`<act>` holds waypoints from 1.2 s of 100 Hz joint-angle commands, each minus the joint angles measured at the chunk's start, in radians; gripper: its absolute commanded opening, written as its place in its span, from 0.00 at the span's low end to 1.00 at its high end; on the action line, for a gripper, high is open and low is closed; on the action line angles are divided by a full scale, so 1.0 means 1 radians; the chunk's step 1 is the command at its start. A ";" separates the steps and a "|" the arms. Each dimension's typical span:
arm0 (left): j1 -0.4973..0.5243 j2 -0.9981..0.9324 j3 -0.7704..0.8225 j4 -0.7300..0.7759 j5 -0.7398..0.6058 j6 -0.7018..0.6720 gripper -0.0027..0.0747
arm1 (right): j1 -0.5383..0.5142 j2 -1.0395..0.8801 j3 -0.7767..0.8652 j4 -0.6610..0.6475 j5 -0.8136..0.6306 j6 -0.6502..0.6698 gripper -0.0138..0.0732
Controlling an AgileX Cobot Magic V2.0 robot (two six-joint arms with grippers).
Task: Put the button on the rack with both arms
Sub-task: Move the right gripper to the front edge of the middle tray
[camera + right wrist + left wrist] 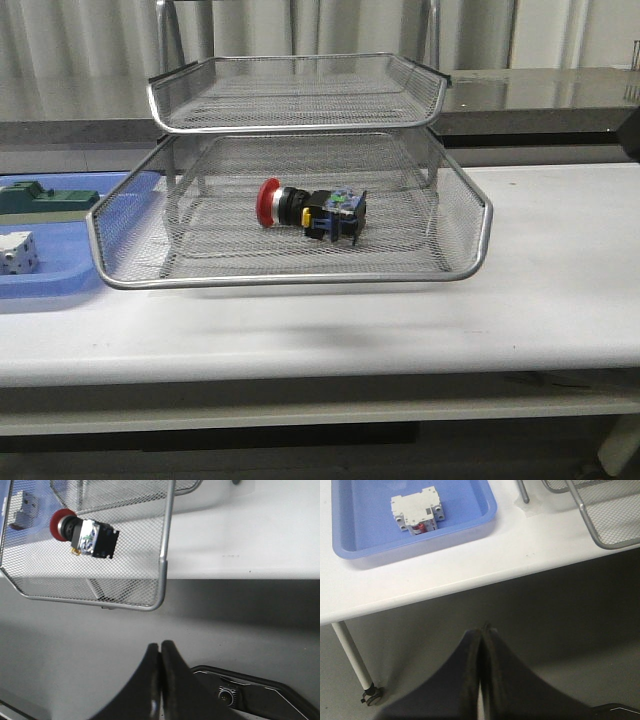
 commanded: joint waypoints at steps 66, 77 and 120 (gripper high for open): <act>0.001 0.006 -0.027 -0.013 -0.055 -0.008 0.01 | 0.416 0.300 -0.034 0.057 -0.275 0.063 0.09; 0.001 0.006 -0.027 -0.013 -0.055 -0.008 0.01 | 0.471 0.340 -0.034 0.078 -0.323 0.068 0.09; 0.001 0.006 -0.027 -0.013 -0.055 -0.008 0.01 | 0.607 0.440 -0.034 0.142 -0.526 0.070 0.09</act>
